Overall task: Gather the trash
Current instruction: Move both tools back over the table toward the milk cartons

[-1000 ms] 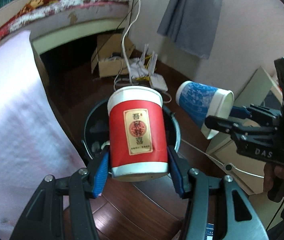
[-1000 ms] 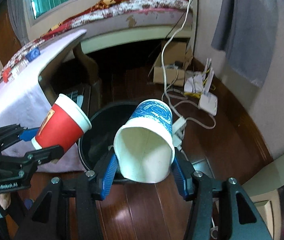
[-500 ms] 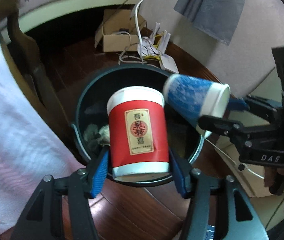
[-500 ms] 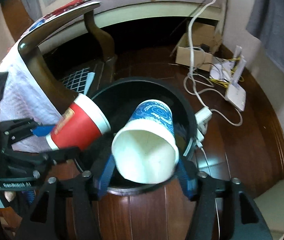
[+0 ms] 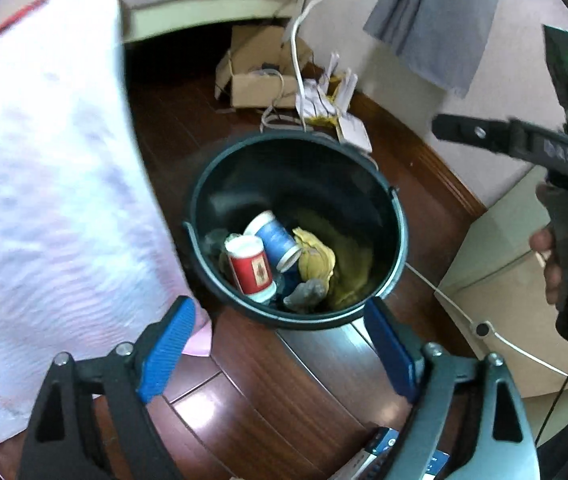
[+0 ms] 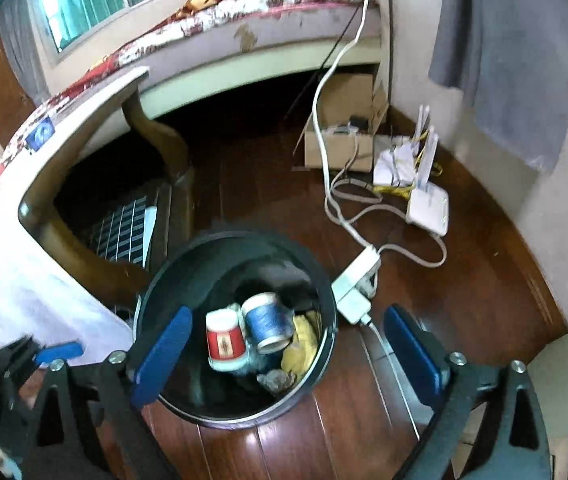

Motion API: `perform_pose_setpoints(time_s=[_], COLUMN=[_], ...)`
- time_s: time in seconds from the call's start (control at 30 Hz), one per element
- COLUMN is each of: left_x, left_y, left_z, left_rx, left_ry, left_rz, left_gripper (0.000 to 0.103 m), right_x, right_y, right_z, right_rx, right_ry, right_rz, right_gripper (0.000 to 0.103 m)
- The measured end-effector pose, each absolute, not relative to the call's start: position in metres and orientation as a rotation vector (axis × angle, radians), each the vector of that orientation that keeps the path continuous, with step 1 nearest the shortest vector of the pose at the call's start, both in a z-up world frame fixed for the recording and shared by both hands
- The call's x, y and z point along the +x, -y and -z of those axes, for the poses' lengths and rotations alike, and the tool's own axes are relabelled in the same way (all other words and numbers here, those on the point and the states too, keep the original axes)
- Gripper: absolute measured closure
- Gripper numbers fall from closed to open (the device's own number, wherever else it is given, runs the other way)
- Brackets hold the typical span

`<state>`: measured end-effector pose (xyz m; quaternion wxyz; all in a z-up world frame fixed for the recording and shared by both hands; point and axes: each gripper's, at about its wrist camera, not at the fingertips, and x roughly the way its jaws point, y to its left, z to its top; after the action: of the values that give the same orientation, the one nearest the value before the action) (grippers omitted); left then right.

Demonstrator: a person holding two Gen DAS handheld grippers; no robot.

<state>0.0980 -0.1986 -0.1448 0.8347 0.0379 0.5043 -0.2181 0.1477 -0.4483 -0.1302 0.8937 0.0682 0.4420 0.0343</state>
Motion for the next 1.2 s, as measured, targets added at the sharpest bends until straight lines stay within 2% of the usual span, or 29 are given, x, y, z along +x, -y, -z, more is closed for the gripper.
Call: perform_pose_setpoints(time_s=[0.3,0.43,0.57,1.2], left_x=[0.072,0.073,0.08,0.109], left_y=[0.115,0.056,0.005,-0.151], left_z=[0.058,0.025,0.011,-0.001], left_rx=[-0.003,-0.013,-0.036,-0.069], left_ry=[-0.898,-0.806,-0.756,-0.67], left_rz=[0.338,0.21,0.111,-0.159], left_gripper=[0.011,0.003,0.003,0.003], right_x=[0.162,0.169,0.178,0.212], right_y=[0.382,0.324,0.248,0.028], right_z=[0.021,-0.021,-0.047,-0.031], right_rx=[0.163,0.128,0.042,-0.116], right_ry=[-0.717,-0.643,-0.598,-0.707], right_rz=[-0.089,-0.155,-0.247,-0.459], right_gripper=[0.0,0.0,0.0,0.0])
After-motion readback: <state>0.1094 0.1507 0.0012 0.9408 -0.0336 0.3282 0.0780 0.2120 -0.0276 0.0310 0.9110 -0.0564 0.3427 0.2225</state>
